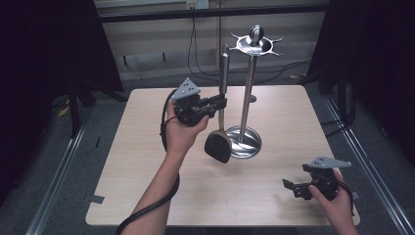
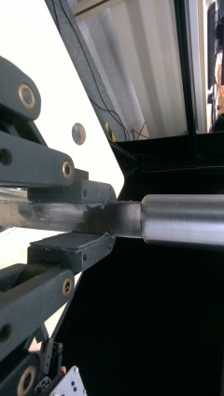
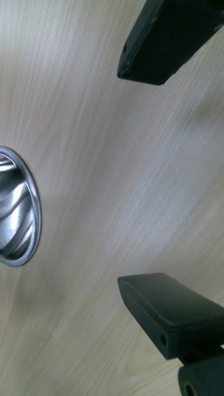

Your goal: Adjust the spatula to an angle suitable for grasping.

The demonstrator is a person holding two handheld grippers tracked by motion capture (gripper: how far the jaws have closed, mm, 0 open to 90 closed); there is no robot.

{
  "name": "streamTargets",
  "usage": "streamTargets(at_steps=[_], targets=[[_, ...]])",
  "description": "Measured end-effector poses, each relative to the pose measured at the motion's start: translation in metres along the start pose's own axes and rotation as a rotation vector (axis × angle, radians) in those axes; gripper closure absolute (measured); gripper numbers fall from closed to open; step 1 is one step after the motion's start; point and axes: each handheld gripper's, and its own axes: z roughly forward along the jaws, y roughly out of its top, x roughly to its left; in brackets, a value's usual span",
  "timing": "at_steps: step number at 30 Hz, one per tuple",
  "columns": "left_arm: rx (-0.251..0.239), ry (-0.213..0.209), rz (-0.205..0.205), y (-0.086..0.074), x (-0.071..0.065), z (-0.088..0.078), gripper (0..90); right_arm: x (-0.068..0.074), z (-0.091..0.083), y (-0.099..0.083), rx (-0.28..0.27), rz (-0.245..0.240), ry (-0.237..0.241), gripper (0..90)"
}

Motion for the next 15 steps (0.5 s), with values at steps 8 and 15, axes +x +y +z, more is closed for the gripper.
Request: streamTargets(at_steps=[8, 15], targets=[[0.009, -0.017, -0.011, 0.0004, 0.0008, 0.0041, 75.4, 0.0010, -0.0006, 0.0007, -0.002, -0.009, 0.002, 2.1], [0.015, -0.022, -0.017, -0.0008, 0.0008, 0.0075, 75.4, 0.0012, -0.0004, 0.0008, -0.002, -0.010, 0.001, 2.1]])
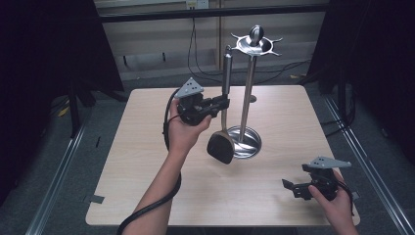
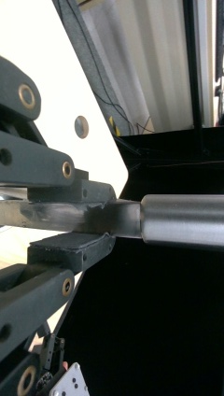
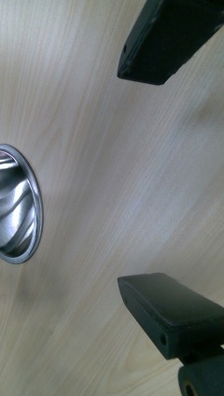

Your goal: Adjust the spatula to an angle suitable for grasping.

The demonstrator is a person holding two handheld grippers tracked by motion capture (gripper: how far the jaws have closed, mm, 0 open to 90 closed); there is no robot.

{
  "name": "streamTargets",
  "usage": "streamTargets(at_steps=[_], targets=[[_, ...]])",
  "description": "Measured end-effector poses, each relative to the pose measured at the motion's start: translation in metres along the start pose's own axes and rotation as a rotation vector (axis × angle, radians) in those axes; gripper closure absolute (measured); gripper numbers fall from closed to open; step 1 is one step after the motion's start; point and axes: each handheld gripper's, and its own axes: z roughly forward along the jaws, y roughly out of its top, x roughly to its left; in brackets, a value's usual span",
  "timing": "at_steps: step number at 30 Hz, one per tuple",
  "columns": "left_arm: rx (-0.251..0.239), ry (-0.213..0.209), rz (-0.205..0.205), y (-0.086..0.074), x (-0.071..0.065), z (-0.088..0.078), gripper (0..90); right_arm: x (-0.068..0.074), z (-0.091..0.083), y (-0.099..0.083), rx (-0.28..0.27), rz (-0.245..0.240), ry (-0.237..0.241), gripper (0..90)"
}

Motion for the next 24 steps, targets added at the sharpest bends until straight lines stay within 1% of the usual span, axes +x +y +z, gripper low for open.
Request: streamTargets(at_steps=[5, 8, 10, 14, 17, 19, 20, 22, 24], targets=[[0.005, -0.009, -0.003, -0.0023, 0.0003, 0.0010, 75.4, 0.0004, 0.0003, 0.0001, 0.000, -0.001, 0.005, 2.1], [0.000, -0.009, -0.002, -0.0045, 0.0009, 0.0010, 75.4, 0.0002, 0.0004, 0.0000, -0.001, 0.001, 0.005, 2.1], [-0.009, -0.018, -0.012, -0.0053, 0.0011, 0.0013, 75.3, 0.0003, 0.0004, -0.0001, -0.001, 0.001, 0.005, 2.1], [-0.011, -0.014, -0.005, -0.0059, 0.0021, 0.0029, 75.2, 0.0007, 0.0010, 0.0001, 0.002, 0.001, 0.005, 2.1], [-0.018, -0.028, -0.013, -0.0063, 0.0030, 0.0046, 75.2, 0.0011, 0.0012, 0.0004, -0.001, 0.002, 0.007, 2.1], [-0.021, -0.030, -0.011, -0.0067, 0.0034, 0.0059, 75.1, 0.0004, 0.0017, -0.0001, 0.006, -0.004, 0.006, 2.1], [-0.022, -0.031, -0.010, -0.0070, 0.0040, 0.0063, 75.1, 0.0004, 0.0018, -0.0002, 0.005, 0.002, 0.008, 2.1], [-0.029, -0.044, -0.013, -0.0077, 0.0054, 0.0075, 75.1, 0.0002, 0.0017, -0.0004, 0.004, 0.002, 0.007, 2.1], [-0.033, -0.042, -0.017, -0.0079, 0.0059, 0.0091, 75.0, 0.0004, 0.0012, -0.0003, 0.002, 0.003, 0.007, 2.1]])
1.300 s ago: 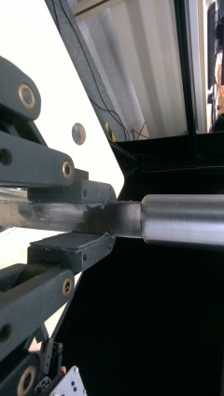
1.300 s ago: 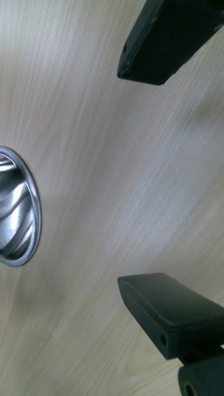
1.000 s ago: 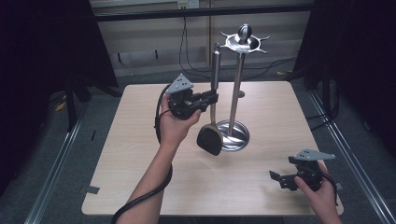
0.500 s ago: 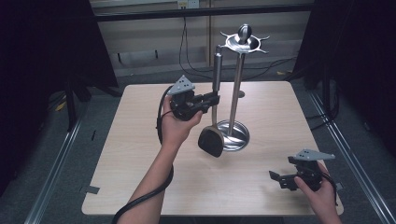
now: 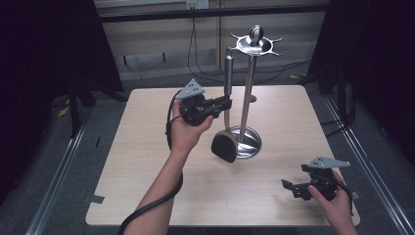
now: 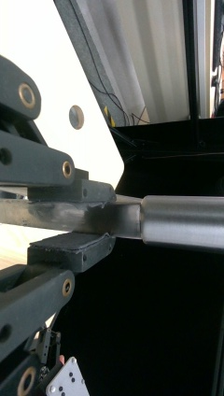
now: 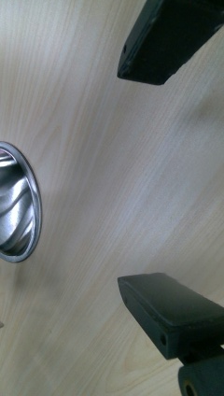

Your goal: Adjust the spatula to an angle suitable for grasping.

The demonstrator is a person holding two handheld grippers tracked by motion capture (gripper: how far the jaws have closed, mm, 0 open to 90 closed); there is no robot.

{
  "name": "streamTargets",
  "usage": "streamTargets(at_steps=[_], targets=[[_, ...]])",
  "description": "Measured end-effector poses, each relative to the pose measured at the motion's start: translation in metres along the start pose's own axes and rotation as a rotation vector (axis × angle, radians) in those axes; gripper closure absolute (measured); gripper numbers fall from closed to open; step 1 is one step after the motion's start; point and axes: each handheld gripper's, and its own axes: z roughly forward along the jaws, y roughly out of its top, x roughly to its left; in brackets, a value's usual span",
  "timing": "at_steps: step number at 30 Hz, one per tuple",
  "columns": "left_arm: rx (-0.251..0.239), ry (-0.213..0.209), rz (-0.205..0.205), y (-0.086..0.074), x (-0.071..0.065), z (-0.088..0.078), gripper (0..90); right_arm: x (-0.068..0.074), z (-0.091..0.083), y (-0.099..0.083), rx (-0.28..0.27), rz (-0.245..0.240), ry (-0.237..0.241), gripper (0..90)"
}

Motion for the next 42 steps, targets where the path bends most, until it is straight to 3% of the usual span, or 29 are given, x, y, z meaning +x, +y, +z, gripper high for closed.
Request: streamTargets(at_steps=[5, 23, 42], targets=[[-0.007, -0.014, 0.005, -0.001, 0.002, 0.002, 75.0, -0.001, -0.001, 0.000, -0.004, 0.002, 0.000, 2.1], [-0.014, -0.003, 0.007, 0.000, 0.007, 0.005, 74.0, -0.001, 0.000, 0.000, -0.001, -0.005, -0.003, 2.1], [-0.047, -0.001, -0.025, 0.000, 0.011, 0.002, 71.4, 0.000, -0.001, 0.000, -0.001, -0.006, -0.007, 2.1]])
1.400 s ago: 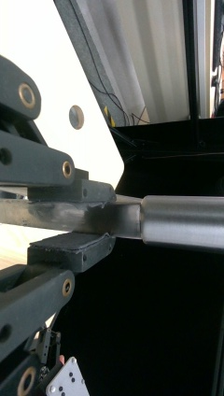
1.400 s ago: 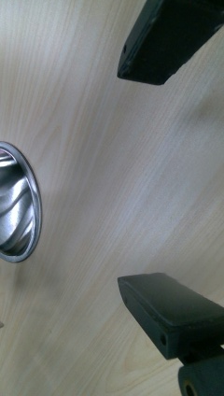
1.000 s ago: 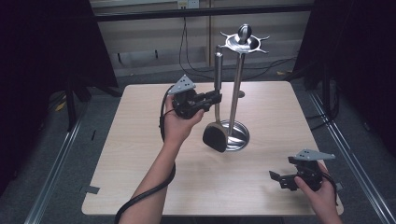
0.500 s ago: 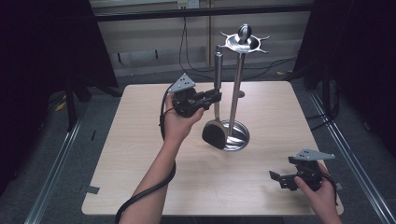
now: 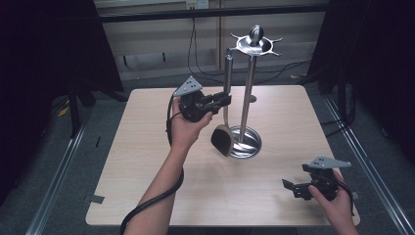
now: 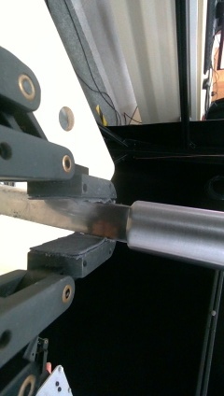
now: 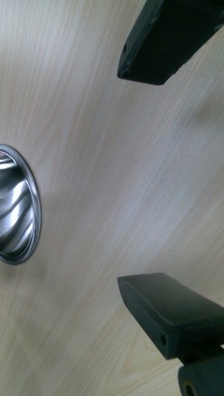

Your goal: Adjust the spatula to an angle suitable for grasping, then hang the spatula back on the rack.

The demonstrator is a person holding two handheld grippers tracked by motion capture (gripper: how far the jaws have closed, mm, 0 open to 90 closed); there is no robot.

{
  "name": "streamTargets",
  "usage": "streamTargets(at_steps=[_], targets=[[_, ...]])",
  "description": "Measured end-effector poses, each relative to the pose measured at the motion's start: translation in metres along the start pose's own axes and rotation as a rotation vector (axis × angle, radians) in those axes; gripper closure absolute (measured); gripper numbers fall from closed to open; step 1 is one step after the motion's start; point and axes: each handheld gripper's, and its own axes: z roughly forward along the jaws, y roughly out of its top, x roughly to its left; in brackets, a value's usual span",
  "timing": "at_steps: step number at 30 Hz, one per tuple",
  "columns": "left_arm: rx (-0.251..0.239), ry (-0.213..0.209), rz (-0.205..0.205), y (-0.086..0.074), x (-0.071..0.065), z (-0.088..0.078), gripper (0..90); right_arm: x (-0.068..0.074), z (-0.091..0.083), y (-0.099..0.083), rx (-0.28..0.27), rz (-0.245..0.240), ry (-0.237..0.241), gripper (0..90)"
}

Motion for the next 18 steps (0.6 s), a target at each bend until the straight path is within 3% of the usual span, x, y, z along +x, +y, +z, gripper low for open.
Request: streamTargets(at_steps=[6, 10, 18], targets=[[-0.015, 0.003, -0.002, 0.0002, 0.0011, -0.0048, 66.5, 0.0005, 0.0002, 0.0010, -0.002, 0.003, -0.001, 2.1], [-0.003, 0.020, 0.008, -0.0002, 0.0023, -0.0077, 59.7, 0.0017, 0.0014, 0.0010, 0.000, -0.003, 0.004, 2.1], [0.000, 0.019, 0.001, -0.0048, 0.0025, -0.0105, 54.6, 0.0006, -0.0010, 0.0005, 0.001, 0.000, 0.000, 2.1]])
